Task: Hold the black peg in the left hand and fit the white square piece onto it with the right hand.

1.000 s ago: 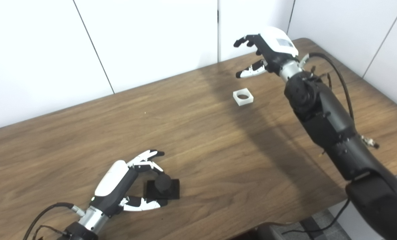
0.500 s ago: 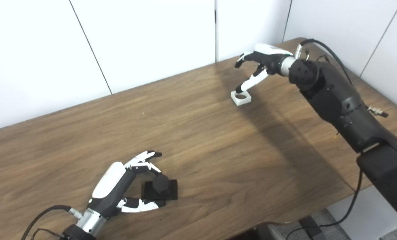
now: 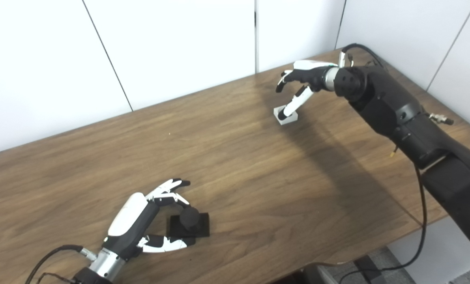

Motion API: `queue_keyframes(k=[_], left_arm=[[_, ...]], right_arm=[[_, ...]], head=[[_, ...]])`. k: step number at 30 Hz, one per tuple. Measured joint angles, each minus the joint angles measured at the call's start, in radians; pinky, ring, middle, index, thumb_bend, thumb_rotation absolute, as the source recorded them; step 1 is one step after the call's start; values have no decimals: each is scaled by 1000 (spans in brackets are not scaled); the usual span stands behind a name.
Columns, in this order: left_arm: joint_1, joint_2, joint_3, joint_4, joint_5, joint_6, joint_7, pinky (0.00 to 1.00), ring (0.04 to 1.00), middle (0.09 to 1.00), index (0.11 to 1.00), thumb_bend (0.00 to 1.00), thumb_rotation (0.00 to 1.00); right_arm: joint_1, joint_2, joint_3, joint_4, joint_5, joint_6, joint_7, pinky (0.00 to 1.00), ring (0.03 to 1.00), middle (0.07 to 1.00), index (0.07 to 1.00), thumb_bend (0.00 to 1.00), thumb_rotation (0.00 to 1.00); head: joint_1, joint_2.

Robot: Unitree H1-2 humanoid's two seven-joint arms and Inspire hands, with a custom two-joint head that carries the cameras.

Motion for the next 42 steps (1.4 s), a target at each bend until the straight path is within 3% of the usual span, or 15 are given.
queue_keyframes(k=[12,21,30,42], left_arm=[[4,-2,3,-3,1,3,0,879,937,894,491,522,62],[15,-1,8,-22,9,15,0,877,936,892,491,522,63],[25,-1,12,-30,9,19,0,878,932,889,491,522,65],[39,1,13,-57,12,47,-3,883,936,894,492,521,67]], right_arm=[[39,1,1,0,7,10,32,973,1000,984,814,1000,430],[44,4,3,4,2,2,12,932,979,969,810,944,335],[54,9,7,37,-4,-46,-76,866,929,920,769,857,272],[46,29,11,149,-21,-163,-244,738,851,855,720,793,258]], head=[[11,9],[14,14],[29,20],[46,34]])
